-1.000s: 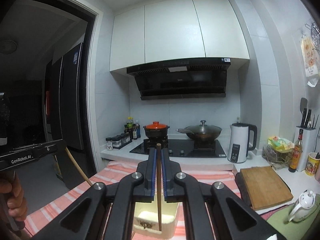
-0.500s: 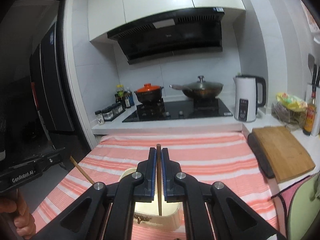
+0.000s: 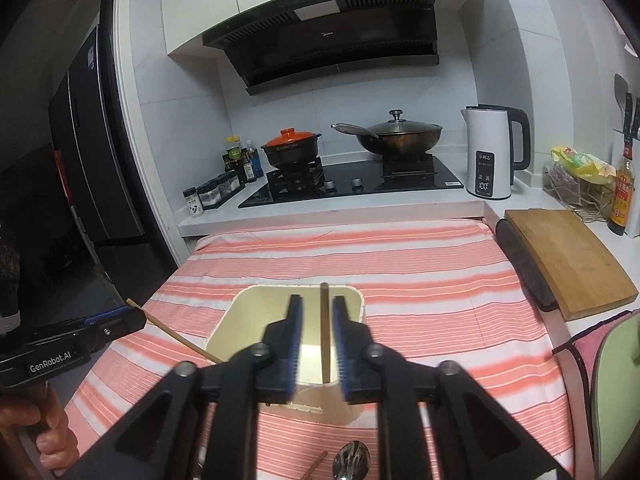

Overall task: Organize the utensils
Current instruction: 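Open both tools to drop the chopsticks into the wooden holder, then move both tools back over the remaining chopsticks on the cloth, then close the left tool on a chopstick while the right tool grasps another, then lift both held chopsticks and carry them over the wooden holder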

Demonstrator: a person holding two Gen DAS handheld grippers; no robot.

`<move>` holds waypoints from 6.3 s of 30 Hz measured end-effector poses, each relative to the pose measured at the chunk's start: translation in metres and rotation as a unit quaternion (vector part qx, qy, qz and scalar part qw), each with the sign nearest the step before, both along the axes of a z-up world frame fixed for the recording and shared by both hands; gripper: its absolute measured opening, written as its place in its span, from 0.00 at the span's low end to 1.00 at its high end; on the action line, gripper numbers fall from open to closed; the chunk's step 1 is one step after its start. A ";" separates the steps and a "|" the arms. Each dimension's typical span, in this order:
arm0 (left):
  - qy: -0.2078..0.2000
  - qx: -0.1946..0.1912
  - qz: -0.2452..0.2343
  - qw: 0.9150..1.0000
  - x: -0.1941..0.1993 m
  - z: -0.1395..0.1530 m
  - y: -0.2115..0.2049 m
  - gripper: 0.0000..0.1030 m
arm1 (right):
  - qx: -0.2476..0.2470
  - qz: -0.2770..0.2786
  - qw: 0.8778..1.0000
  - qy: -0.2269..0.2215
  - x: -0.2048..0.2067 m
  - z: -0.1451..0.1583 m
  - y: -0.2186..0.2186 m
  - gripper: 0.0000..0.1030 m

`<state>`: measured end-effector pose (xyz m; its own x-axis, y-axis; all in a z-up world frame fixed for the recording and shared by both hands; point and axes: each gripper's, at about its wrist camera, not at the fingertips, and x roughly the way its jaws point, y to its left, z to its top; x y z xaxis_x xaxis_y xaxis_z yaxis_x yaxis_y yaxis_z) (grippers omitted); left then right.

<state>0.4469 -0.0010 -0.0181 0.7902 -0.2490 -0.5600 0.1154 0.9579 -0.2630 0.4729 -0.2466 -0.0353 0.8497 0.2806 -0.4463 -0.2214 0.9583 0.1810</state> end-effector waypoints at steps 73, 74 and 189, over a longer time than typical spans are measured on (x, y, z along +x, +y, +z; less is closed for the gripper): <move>0.050 0.135 0.037 0.989 -0.268 -0.194 0.019 0.70 | -0.138 0.028 0.988 0.060 -0.287 -0.200 0.038 0.41; 0.050 0.134 0.034 0.989 -0.268 -0.193 0.018 0.67 | -0.139 0.027 0.988 0.060 -0.287 -0.200 0.038 0.40; -0.185 -0.016 -0.029 0.982 -0.113 0.128 0.027 0.02 | -0.038 0.006 0.986 -0.163 -0.148 0.100 -0.019 0.05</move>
<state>0.3337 0.0259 0.1100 0.9223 -0.3121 -0.2278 0.2627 0.9388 -0.2227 0.3249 -0.2652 0.0648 0.9482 0.2684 -0.1699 -0.2681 0.9631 0.0249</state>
